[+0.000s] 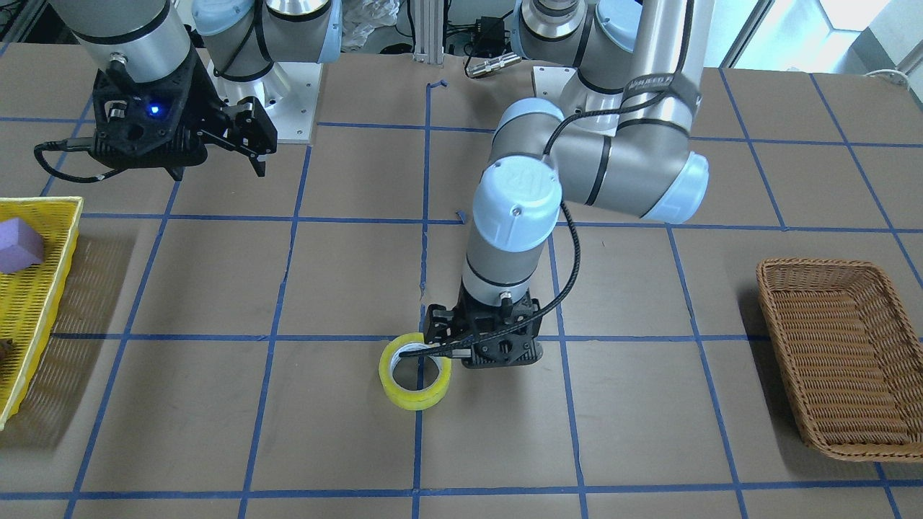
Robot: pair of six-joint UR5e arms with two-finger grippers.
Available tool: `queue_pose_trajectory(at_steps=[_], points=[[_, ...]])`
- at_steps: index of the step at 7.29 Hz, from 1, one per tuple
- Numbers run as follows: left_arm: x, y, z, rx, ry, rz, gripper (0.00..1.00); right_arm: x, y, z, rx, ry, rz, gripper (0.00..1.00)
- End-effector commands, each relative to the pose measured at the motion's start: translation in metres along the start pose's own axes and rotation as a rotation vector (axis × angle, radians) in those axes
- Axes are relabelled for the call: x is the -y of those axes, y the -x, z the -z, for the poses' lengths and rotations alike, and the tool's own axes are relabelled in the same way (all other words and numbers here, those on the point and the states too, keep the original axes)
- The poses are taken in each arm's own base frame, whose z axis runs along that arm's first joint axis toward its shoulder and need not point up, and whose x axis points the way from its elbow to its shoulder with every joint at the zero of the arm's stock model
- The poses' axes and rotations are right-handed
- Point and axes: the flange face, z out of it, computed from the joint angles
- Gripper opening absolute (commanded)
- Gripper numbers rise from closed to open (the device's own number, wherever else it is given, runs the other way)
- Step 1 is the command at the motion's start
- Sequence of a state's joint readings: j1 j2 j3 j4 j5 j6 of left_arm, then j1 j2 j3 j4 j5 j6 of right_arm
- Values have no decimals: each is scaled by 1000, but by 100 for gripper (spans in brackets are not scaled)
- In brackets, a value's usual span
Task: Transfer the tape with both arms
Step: 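Move the left gripper over the tape roll while the right arm withdraws, then lower the left gripper and grasp the tape roll rim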
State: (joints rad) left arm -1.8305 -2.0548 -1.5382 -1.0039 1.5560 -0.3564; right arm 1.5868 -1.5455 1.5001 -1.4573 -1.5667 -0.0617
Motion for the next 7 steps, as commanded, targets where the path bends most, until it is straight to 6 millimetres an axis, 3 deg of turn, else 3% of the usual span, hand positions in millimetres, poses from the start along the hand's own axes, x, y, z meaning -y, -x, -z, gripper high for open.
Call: queue_pose_trajectory(at_steps=[1, 2, 3, 5, 6, 7], points=[[-2, -22, -61, -3, 20, -19, 100, 1, -4, 1, 2, -4, -56, 100], [-4, -25, -73, -21, 41, 13, 100, 0, -4, 0, 1, 4, -85, 100], [-6, -30, -79, -62, 69, 16, 64, 0, -5, 0, 1, 5, -88, 100], [-11, -28, -87, -58, 92, -18, 9, 2, -14, 0, -2, 2, -101, 100], [-8, -29, -91, -54, 92, -22, 0, 4, -24, 1, -1, -2, -111, 100], [-3, -27, -79, -53, 70, -16, 0, 3, -26, 1, 0, 5, -126, 100]])
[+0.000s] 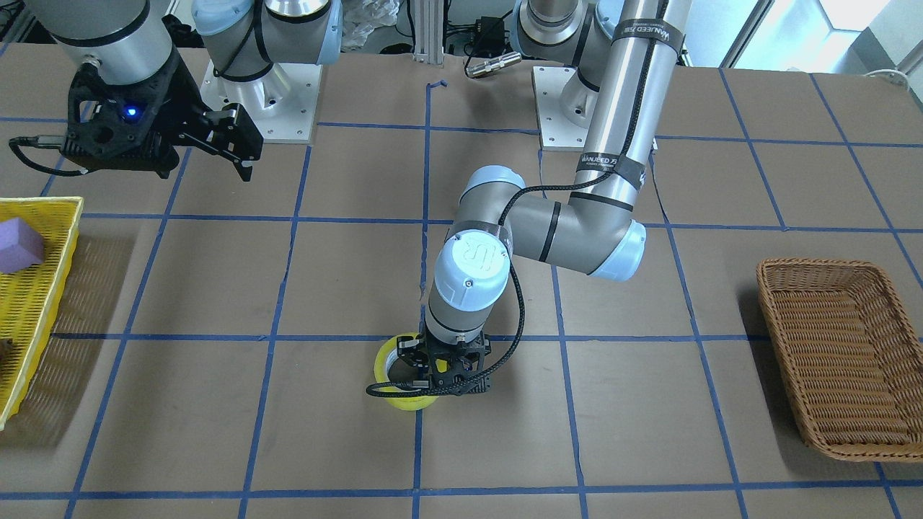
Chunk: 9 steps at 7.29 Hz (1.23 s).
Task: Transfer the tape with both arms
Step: 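Lower the left gripper and grasp the tape roll rim, then carry the tape with the left gripper over the wicker basket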
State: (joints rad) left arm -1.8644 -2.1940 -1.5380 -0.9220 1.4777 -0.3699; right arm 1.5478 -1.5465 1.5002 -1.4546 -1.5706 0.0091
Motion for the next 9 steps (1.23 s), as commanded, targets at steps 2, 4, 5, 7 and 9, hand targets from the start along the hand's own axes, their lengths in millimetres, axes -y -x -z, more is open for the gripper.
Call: queue_pose_trajectory(at_steps=[2, 4, 5, 7, 9], points=[[36, 49, 54, 13, -13, 69, 0, -1, -6, 1, -3, 5, -17, 100], [82, 154, 136, 30, 76, -43, 0, -1, -6, 1, -3, 5, -14, 100], [99, 221, 168, 24, 63, -62, 0, -2, -6, 2, -3, 4, -14, 100], [117, 347, 204, 77, 32, -40, 0, -2, -6, 2, -3, 4, -14, 100], [108, 459, 219, 134, 49, -121, 0, -2, -6, 1, -3, 7, -14, 100]])
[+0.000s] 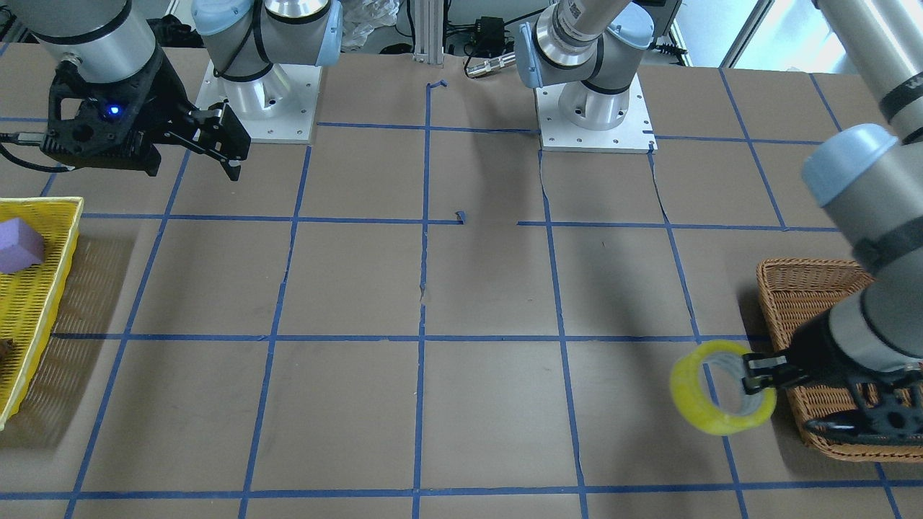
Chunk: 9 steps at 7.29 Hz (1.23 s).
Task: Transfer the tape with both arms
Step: 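Carry the tape with the left gripper over the wicker basket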
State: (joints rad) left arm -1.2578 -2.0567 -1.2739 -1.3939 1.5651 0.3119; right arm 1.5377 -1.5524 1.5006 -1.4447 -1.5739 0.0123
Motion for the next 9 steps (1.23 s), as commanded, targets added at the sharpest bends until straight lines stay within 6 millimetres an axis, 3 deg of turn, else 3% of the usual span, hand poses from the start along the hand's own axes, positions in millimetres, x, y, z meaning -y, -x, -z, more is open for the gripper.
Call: queue_pose_trajectory(at_steps=[1, 2, 4, 5, 7, 8, 9], points=[[-23, 127, -6, 33, 17, -140, 0, 0, 0, -4, 0, 5, -1, 100], [-28, 184, -15, 73, -36, -237, 0, -2, 0, -4, 0, 7, -1, 100], [-47, 246, -62, 43, -22, -260, 0, -2, 0, -4, 0, 7, 1, 100], [-49, 255, -80, 24, -25, -282, 0, -1, -1, -4, 0, 9, -4, 100], [-51, 254, -109, -14, -5, -285, 1, -2, 0, -5, 0, 10, -1, 100], [-51, 253, -115, -2, -19, -293, 21, -2, 0, -5, 0, 10, -1, 100], [-54, 249, -113, 1, -21, -297, 61, -2, 0, -5, 0, 10, 1, 100]])
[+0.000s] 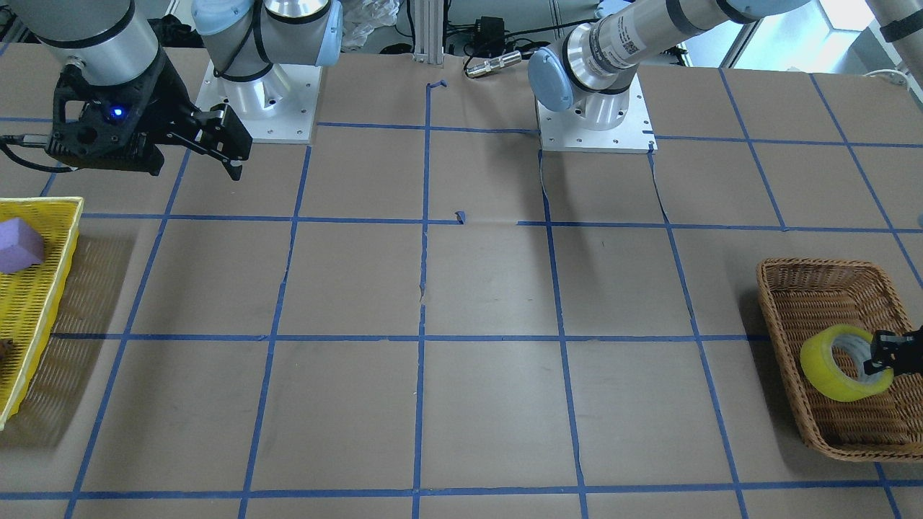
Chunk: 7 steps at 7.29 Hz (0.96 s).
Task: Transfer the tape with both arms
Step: 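Lower the tape into the basket and open the left gripper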
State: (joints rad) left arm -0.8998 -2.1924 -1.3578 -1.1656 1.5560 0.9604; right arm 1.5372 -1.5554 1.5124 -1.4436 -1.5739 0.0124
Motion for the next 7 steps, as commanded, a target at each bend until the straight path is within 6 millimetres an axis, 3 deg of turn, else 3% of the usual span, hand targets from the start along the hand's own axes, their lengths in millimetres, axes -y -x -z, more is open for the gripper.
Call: queue_pose_trajectory(at_steps=[1, 2, 3, 4, 5, 6, 7], points=[[4, -18, 11, 11, 3, -22, 100, 0, 0, 0, 0, 0, 0, 100], [17, -46, 40, 25, -4, -60, 100, -1, 1, -2, 0, 5, 2, 100], [34, -89, 74, 10, 0, -98, 100, -2, 0, -4, -2, 8, 0, 100], [61, -151, 110, 42, -16, -96, 100, -2, 1, -4, 0, 8, 2, 100], [81, -220, 127, 41, -20, -131, 100, -2, 1, -4, 0, 8, 2, 100], [95, -280, 133, 33, -30, -143, 100, -2, 1, -4, 0, 8, 3, 100], [107, -358, 136, 34, -37, -4, 100, -3, 1, -4, 0, 8, 2, 100]])
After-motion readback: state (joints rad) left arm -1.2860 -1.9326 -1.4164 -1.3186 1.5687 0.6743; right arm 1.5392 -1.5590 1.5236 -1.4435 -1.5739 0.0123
